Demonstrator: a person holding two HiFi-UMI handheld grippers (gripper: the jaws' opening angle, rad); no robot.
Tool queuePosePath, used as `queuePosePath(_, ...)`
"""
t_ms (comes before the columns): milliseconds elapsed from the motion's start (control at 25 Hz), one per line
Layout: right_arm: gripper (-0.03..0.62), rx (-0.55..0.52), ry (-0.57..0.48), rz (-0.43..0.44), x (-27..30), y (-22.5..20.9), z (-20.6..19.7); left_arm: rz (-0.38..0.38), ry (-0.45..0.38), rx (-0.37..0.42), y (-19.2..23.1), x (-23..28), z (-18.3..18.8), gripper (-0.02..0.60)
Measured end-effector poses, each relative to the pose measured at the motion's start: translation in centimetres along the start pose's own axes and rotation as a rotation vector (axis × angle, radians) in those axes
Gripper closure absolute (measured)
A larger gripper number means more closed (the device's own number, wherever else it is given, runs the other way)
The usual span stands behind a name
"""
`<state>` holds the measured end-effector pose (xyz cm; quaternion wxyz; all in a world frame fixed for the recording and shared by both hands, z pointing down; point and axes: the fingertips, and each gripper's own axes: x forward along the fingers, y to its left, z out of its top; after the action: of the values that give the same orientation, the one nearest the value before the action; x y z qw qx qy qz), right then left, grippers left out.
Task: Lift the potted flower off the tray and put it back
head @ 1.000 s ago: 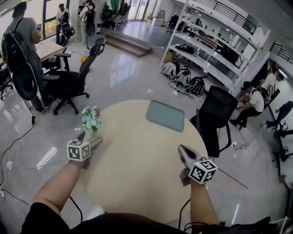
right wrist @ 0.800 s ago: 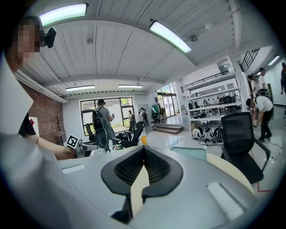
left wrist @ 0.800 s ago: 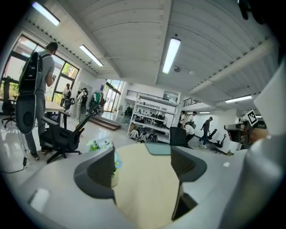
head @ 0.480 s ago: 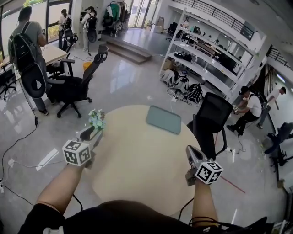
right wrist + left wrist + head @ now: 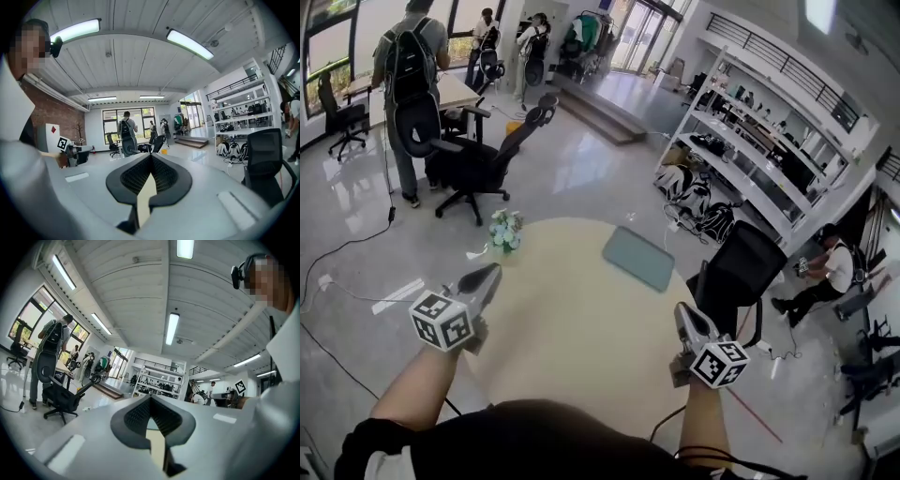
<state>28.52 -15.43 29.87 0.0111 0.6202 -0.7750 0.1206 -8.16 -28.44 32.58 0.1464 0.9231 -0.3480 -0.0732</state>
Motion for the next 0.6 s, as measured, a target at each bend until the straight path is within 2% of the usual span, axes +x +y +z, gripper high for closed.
queuePosePath(200, 0.580, 0.005, -0.013, 0.025, -0.8, 0.2, 0.5, -0.034, -0.001, -0.028, -2.1, -0.5, 0.8, 0.584)
queuePosePath(440, 0.580, 0.022, -0.024, 0.016, -1.0, -0.3, 0.2, -0.036, 0.045, 0.004, -2.5, -0.1, 0.2, 0.586)
queuePosePath(600, 0.579, 0.022, -0.023, 0.008, -1.5, -0.1, 0.0, -0.037, 0.011, 0.006, -2.5, -0.3, 1.1, 0.584)
